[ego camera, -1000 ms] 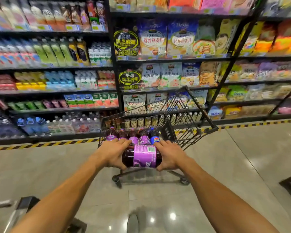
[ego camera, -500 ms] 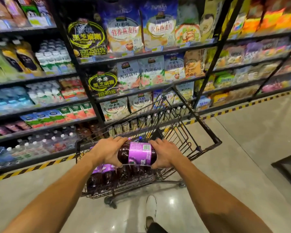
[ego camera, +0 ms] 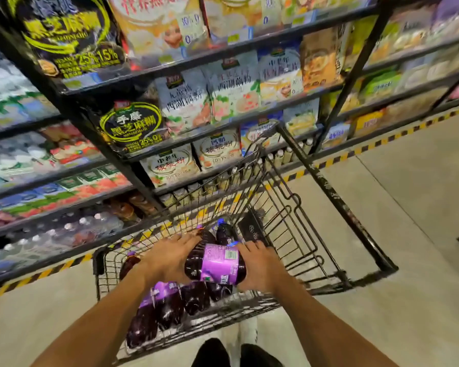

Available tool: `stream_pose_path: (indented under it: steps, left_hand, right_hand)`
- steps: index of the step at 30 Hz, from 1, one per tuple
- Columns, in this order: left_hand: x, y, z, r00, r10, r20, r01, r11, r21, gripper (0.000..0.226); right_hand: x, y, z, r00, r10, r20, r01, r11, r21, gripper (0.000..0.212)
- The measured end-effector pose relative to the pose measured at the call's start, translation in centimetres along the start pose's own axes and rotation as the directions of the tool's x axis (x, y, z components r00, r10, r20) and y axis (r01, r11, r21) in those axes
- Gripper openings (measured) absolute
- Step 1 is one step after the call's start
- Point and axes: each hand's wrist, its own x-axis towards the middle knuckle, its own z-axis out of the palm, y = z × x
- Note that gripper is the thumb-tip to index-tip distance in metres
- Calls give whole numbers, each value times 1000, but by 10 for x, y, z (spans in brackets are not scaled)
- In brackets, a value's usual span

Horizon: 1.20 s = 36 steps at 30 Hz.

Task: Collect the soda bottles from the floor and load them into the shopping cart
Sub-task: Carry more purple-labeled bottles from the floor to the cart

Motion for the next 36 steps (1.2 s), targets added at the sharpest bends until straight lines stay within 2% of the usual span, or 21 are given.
stream_pose_path:
  steps: [5, 11, 16, 20, 23, 26, 31, 36]
  left_hand:
    - [67, -30, 45, 980, 96, 174, -98, 995, 4, 121]
    - [151, -56, 75, 928, 274, 252, -280, 960, -12, 123]
    - [221, -67, 87, 877, 394, 274, -422, 905, 50, 118]
    - [272, -61, 83, 839, 439, 321, -505, 848, 161, 122]
    - [297, -51, 88, 813, 476, 337, -557, 804, 207, 123]
    - [308, -41, 93, 804, 509, 308, -583, 777, 237, 110]
    - [320, -37, 109, 812, 529, 247, -579, 783, 227, 94]
    - [313, -41, 133, 845, 523, 108, -534, 823, 195, 104]
  right_hand:
    - [39, -1, 59, 979, 159, 130, -171, 981, 95, 118]
    - [80, -2, 102, 914, 343, 215, -387, 897, 216, 116]
    - [105, 1, 126, 846, 506, 167, -532, 786, 315, 109]
    - [121, 0, 136, 756, 641, 137, -633, 660, 405, 101]
    - [129, 1, 144, 677, 724, 132, -698, 575, 426, 104]
    - [134, 8, 156, 639, 760, 116, -722, 542, 430, 107]
    - [138, 19, 164, 642, 753, 144, -740, 559, 374, 110]
    - [141, 15, 168, 633, 741, 224, -762, 546, 347, 106]
